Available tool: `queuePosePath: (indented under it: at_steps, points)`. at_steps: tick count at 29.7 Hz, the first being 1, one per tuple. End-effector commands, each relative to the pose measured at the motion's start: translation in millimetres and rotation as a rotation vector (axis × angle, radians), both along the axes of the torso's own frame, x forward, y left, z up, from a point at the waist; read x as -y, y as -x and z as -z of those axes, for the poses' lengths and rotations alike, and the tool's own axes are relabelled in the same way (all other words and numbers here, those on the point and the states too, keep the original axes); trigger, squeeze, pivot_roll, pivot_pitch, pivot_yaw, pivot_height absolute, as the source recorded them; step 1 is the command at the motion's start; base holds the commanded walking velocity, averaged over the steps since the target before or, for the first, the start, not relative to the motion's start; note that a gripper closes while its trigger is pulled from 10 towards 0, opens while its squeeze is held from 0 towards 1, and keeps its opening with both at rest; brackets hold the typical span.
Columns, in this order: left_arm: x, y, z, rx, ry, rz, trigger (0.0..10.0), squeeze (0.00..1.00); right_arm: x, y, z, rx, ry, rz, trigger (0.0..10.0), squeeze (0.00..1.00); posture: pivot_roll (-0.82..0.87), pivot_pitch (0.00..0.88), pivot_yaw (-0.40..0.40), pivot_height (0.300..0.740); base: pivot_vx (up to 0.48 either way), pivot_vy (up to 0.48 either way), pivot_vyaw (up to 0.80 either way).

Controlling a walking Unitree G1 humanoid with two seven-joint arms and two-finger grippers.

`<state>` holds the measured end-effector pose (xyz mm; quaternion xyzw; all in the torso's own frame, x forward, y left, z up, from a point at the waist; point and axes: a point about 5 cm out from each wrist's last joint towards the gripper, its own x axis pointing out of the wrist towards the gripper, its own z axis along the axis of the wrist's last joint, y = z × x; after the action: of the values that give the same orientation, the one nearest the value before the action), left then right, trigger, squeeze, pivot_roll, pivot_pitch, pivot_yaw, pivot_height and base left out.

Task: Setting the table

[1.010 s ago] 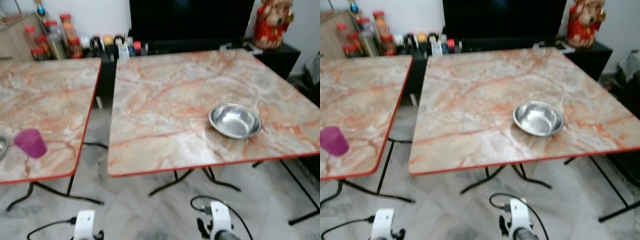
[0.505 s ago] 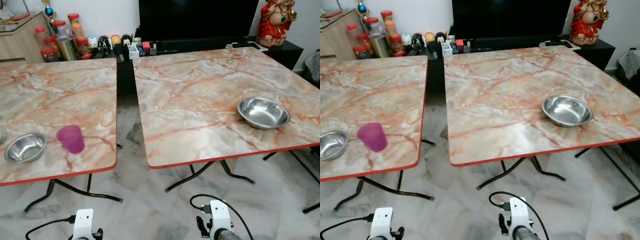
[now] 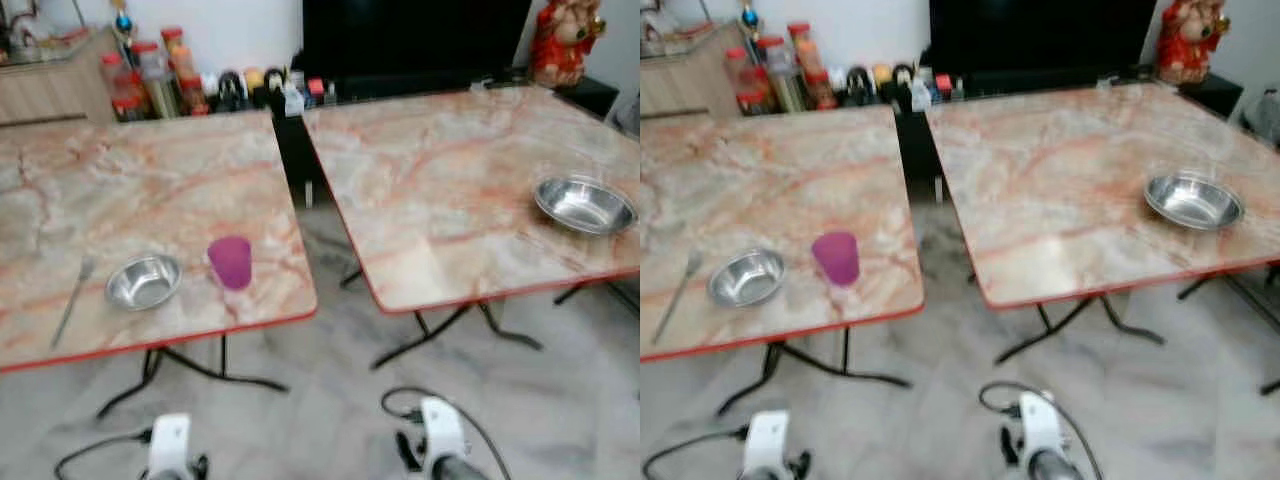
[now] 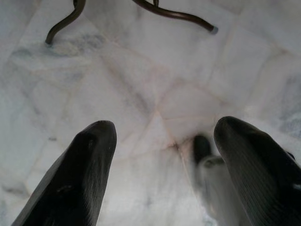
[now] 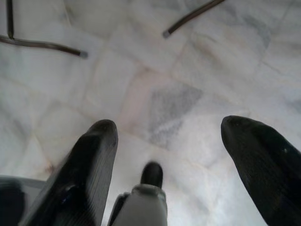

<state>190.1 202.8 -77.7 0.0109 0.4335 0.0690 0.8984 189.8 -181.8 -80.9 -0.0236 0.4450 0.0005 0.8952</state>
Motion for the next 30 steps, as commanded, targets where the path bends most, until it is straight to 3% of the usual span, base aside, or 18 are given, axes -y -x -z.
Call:
queuePosePath:
  at_steps: [1, 9, 22, 26, 28, 30]
  points:
    - [-10.0, -0.7, -2.2, 0.003, -0.022, -0.018, 10.0, 0.00, -10.1, -7.1, -2.8, 0.024, -0.025, -0.010, 10.0, 0.00, 0.00, 0.000, 0.019, 0.740, 0.000, 0.420, 0.00]
    - [-9.0, -0.2, -1.7, 0.002, -0.021, -0.015, 10.0, 0.00, -10.2, -7.7, -3.1, 0.023, -0.025, -0.015, 10.0, 0.00, 0.00, 0.000, 0.017, 0.740, 0.000, 0.420, 0.00]
    - [-9.6, 0.6, -1.8, 0.009, -0.029, 0.001, 10.0, 0.00, -11.1, -7.6, -2.9, 0.019, -0.028, -0.027, 10.0, 0.00, 0.01, 0.000, 0.016, 0.740, 0.000, 0.000, 0.00]
    - [-7.8, -4.4, -4.7, 0.039, -0.035, 0.018, 10.0, 0.00, -11.2, -7.5, -2.8, 0.017, -0.029, -0.030, 10.0, 0.00, 0.01, 0.000, 0.012, 0.740, 0.000, 0.000, 0.00]
    - [-3.1, -19.4, -13.4, 0.113, -0.029, 0.050, 10.0, 0.00, -11.5, -7.9, -3.0, 0.018, -0.030, -0.030, 10.0, 0.00, 0.02, 0.000, 0.006, 0.740, 0.000, 0.000, 0.00]
    - [-1.2, -24.0, -16.2, 0.135, -0.029, 0.068, 10.0, 0.00, -11.5, -7.9, -3.0, 0.018, -0.030, -0.030, 10.0, 0.00, 0.02, 0.000, 0.006, 0.740, 0.000, 0.000, 0.00]
